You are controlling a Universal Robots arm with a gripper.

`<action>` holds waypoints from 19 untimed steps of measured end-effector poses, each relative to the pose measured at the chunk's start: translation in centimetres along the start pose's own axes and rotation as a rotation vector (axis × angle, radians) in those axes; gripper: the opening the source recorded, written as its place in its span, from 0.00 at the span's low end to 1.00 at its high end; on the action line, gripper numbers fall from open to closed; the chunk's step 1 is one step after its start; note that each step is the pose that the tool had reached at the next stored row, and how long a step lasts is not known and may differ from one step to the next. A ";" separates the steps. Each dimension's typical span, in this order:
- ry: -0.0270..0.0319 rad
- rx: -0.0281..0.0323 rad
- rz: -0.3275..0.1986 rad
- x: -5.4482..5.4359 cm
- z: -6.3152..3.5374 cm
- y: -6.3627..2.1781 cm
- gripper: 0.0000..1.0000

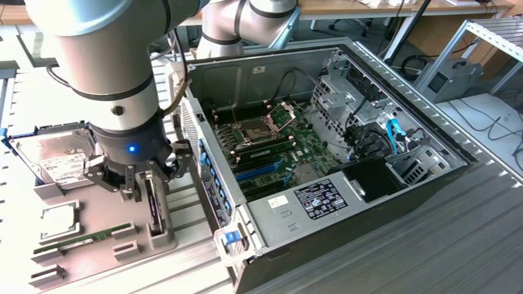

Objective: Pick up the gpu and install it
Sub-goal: 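Pick up the gpu and move the gpu toward the slot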

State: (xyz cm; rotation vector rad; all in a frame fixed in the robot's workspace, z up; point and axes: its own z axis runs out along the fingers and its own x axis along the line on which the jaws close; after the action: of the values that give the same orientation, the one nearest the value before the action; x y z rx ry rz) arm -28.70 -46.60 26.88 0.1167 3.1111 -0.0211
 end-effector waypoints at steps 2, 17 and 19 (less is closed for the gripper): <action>0.0001 0.0001 0.000 0.0 0.15 0.01 0.48; 0.0000 0.0001 0.000 0.1 0.82 0.95 0.48; -0.0001 -0.0001 0.000 0.1 0.95 1.12 0.48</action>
State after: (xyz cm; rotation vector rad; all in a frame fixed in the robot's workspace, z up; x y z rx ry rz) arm -28.70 -45.49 25.91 0.1170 3.1109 -0.0210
